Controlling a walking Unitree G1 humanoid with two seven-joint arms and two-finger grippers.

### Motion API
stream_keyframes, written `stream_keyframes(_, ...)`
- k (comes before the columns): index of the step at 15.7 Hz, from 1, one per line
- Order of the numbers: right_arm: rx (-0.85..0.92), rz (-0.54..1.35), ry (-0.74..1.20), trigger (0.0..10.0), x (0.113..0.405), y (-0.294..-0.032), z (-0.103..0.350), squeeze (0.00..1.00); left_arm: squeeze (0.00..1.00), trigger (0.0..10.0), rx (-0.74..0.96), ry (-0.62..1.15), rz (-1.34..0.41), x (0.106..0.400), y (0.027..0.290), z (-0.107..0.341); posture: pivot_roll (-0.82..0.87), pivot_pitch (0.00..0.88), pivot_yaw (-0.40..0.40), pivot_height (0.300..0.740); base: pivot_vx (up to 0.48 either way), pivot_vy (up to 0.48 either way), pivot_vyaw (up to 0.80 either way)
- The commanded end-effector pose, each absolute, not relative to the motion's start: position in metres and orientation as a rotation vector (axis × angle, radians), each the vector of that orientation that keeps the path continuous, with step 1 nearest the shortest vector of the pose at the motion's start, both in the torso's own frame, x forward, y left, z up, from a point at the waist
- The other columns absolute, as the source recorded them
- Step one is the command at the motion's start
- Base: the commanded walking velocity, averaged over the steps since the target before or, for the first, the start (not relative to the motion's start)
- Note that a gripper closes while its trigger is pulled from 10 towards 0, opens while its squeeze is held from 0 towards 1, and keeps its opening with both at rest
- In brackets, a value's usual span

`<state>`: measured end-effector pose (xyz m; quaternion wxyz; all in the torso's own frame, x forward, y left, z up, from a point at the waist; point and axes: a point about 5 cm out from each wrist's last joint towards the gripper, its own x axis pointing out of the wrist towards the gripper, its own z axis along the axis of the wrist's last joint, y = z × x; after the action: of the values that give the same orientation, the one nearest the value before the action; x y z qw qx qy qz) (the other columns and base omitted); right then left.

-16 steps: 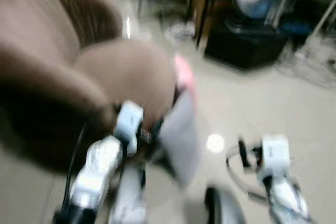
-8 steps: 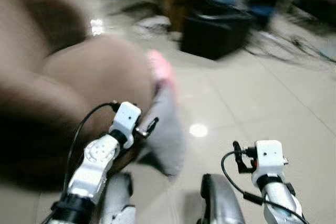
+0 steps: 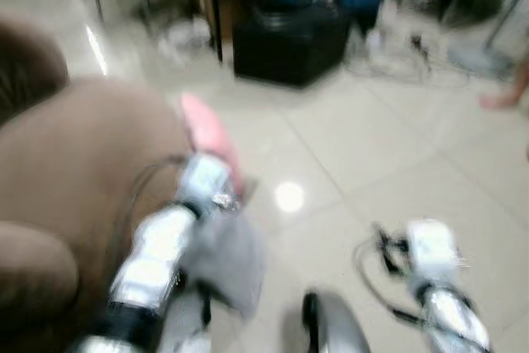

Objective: Move the pillow to the sofa from floor

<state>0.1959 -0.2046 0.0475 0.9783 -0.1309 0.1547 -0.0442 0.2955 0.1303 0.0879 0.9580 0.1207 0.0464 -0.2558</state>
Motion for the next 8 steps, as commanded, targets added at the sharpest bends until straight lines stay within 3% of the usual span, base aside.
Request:
stream_keyframes(1, -0.279, -0.03, 0.276, 10.0, 0.202, -0.192, 0.053, 0.0, 0.0, 10.0, 0.294, 0.133, -0.446, 0.295, 0.154, 0.084, 0.05, 0.043, -0.047, 0.565, 0.0, 0.0, 0.0)
stream_keyframes(5, -0.278, 0.037, 0.297, 10.0, 0.202, -0.184, 0.049, 0.0, 0.0, 10.0, 0.363, 0.204, -0.431, 0.296, 0.169, 0.072, 0.05, 0.048, -0.052, 0.565, 0.0, 0.0, 0.71)
stream_keyframes(8, -0.284, 0.055, 0.341, 10.0, 0.201, -0.184, 0.043, 0.0, 0.0, 10.0, 0.34, 0.331, -0.529, 0.291, 0.161, 0.047, 0.05, 0.049, -0.052, 0.565, 0.0, 0.0, 0.0)
